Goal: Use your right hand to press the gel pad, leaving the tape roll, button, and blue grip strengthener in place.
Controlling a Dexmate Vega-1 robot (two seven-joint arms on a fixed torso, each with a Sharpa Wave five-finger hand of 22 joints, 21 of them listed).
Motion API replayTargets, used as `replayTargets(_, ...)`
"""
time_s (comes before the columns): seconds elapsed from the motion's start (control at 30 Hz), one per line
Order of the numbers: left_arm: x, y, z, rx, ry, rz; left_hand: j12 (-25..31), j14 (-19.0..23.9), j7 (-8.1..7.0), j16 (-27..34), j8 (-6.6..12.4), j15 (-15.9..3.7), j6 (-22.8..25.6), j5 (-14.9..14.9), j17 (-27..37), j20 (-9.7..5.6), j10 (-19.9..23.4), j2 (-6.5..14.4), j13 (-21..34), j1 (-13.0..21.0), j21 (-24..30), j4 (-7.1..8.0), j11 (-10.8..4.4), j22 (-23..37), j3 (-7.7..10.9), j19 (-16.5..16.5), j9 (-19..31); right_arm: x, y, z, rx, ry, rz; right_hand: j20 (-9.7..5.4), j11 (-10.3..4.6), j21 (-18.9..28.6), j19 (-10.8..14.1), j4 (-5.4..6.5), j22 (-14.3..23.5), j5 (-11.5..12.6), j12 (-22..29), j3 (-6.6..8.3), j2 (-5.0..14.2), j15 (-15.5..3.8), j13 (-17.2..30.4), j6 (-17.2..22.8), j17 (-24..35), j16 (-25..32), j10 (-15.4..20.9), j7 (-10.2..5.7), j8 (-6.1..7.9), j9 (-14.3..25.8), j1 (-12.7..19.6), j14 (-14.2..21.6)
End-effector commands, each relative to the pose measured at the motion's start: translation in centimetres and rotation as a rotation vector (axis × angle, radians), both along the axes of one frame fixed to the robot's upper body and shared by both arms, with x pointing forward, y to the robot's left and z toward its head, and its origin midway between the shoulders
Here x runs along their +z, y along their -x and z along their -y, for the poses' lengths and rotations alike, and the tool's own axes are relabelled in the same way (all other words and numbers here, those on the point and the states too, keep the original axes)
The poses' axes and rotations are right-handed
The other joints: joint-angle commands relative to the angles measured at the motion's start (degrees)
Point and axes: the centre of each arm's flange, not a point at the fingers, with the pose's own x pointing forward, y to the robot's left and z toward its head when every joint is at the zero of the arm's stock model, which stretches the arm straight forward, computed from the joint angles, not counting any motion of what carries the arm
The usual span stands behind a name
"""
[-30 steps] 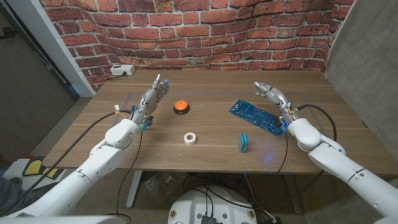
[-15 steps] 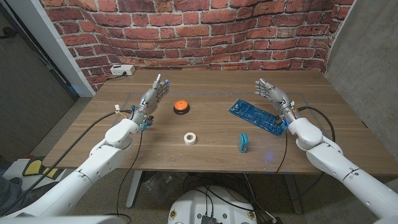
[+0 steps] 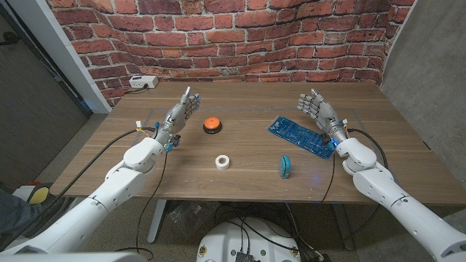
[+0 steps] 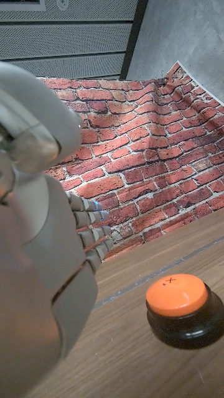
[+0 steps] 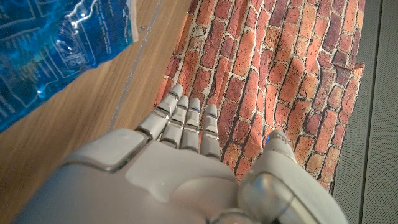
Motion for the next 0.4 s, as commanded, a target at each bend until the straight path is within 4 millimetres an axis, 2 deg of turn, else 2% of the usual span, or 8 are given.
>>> replayTargets(0.03, 0.46, -0.31, 0.97, -0.004, 0.001, -0.008, -0.1, 0.4, -0.11, 0.1, -0.05, -0.19, 0.2, -0.2, 0.2, 0.5, 0.3, -0.2, 0.3, 0.1, -0.2, 0.01, 0.02, 0.2, -0.62, 0.0, 0.2, 0.68, -0.97, 0.34, 0.04, -0.016, 0.02, 0.37, -0.02, 0.3, 0.0, 0.07, 0.2, -0.1, 0.1, -0.08, 0.13, 0.27, 0.2, -0.7, 0.1, 0.0, 0.2, 0.24, -0.13, 0.2, -0.3, 0.0)
replayTargets(0.4, 0.6, -0.31, 1.15, 0.004, -0.004, -0.005, -0.2, 0.4, -0.16, 0.1, -0.08, -0.18, 0.1, -0.2, 0.2, 0.5, 0.2, -0.1, 0.3, 0.2, -0.2, 0.03, -0.01, 0.2, -0.75, 0.0, 0.2, 0.5, -1.34, 0.79, 0.044, -0.027, 0.007, 0.45, 0.15, 0.3, -0.2, 0.08, 0.2, -0.1, 0.1, -0.16, 0.05, 0.42, 0.2, -1.6, 0.1, -0.1, 0.2, 0.12, -0.48, 0.2, -0.4, -0.2)
